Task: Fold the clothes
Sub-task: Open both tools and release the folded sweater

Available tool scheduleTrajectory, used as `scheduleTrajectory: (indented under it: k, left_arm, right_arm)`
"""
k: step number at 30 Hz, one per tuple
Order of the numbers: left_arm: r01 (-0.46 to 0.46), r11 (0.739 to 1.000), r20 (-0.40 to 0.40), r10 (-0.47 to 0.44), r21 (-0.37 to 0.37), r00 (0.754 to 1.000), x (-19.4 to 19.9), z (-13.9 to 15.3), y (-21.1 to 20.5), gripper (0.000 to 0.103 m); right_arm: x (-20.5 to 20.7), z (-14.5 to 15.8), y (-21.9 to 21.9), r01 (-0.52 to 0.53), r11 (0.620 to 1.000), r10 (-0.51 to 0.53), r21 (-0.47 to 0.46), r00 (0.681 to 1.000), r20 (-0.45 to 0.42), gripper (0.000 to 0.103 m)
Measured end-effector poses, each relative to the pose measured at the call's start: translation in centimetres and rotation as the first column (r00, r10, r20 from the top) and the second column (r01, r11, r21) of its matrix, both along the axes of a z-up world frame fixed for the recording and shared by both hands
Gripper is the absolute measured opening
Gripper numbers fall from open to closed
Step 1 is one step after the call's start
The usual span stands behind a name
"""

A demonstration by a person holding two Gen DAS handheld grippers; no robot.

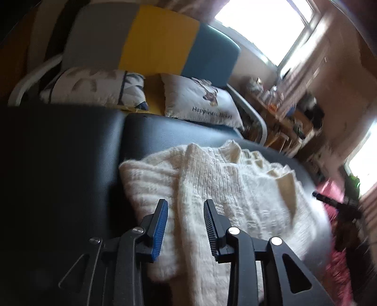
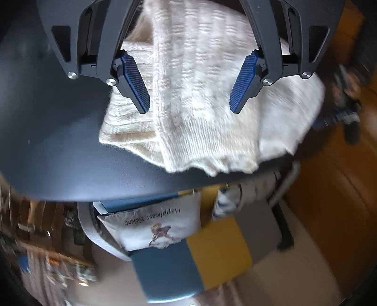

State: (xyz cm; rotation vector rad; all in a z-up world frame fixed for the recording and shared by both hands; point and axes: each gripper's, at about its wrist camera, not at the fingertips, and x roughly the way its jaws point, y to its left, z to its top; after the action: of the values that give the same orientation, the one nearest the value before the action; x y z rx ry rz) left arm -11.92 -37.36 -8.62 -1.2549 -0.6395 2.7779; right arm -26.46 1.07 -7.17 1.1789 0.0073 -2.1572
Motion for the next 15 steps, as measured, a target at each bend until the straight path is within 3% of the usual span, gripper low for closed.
scheduleTrajectory:
  k: [5,9,13,15]
  left_arm:
    - [0.033,0.998,0.027,-0.031,-0.047,0.999,-3.0,-0.5,0.8,0.033]
    - [0.112,0.985,0.057,-0.105,-0.133,0.993,-4.8,-1.0,2.4,0.033]
    - [0.143,0.981,0.094,-0.132,-0.128,0.987,-6.0,-2.1,2.8,0.033]
    - [0.152,0.977,0.086,-0.140,-0.149,0.986,-6.0,-2.3,3.2,0.030]
  right_arm:
    - [-0.7,-1.8,-2.8,-0.048,0.986,0.057,0.161,0.997,-0.049,0.073]
    - [-1.3,-2.6,-4.3,-0.048,0.962,0.079,0.269,0.991,-0.104,0.073]
    - [-2.2,-2.7,-4.5,0.000,0.956,0.044,0.292,0.989,-0.144,0.073]
    - [-2.8,-3.2,-4.7,-0.021,0.959,0.058,0.284,0.991,-0.121,0.073]
